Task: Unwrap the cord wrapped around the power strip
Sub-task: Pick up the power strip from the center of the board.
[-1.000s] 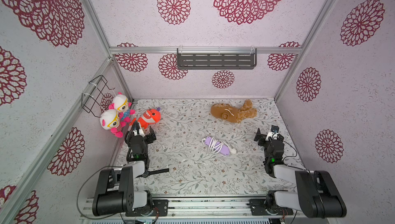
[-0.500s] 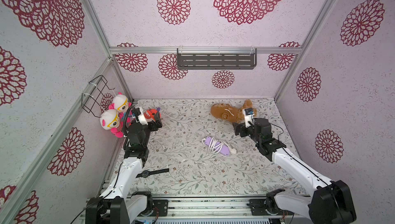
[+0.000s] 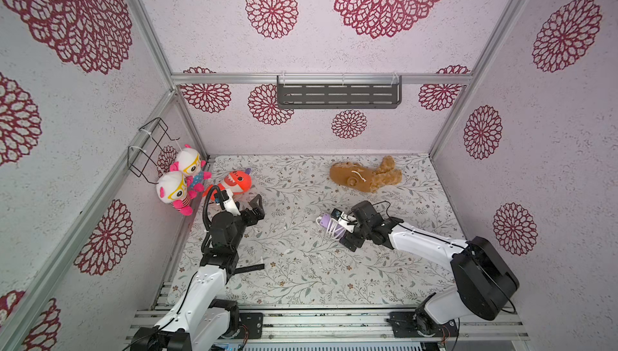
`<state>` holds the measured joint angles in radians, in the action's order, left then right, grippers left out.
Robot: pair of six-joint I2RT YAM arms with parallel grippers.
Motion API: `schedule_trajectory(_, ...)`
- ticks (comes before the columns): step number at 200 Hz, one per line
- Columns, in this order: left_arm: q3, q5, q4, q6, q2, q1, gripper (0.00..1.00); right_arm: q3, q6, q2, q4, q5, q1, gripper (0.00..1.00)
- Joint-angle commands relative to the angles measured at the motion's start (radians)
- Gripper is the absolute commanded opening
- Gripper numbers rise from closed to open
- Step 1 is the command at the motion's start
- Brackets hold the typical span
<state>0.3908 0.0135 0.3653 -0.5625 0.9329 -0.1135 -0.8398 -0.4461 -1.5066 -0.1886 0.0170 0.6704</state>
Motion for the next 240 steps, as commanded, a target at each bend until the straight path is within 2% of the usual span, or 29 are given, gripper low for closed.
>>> schedule_trajectory(1,0.009,0.020,-0.008,-0.019,-0.049,-0.003,0.97,-0.037,-0.049,0.003,0.018,-0.046,0.001,0.97)
schedule_trajectory(48,0.006,0.029,-0.015,-0.016,-0.065,-0.002,0.97,-0.065,-0.058,-0.077,0.055,-0.033,0.001,0.96)
schedule_trajectory(147,-0.004,0.022,-0.002,-0.053,-0.069,-0.003,0.97,-0.134,-0.120,-0.226,0.055,-0.043,0.000,0.84)
schedule_trajectory(159,-0.007,0.022,-0.002,-0.054,-0.071,-0.002,0.97,-0.141,-0.120,-0.239,0.054,-0.038,0.000,0.88)
schedule_trajectory(173,-0.010,0.023,-0.002,-0.052,-0.073,-0.002,0.97,-0.139,-0.111,-0.236,0.065,-0.038,0.000,0.98)
schedule_trajectory(215,-0.020,0.025,-0.006,-0.050,-0.083,-0.003,0.97,-0.112,-0.113,-0.172,0.087,-0.085,-0.008,0.99)
schedule_trajectory(240,-0.021,0.022,-0.003,-0.055,-0.085,-0.002,0.97,-0.120,-0.117,-0.189,0.055,-0.081,-0.045,0.89)
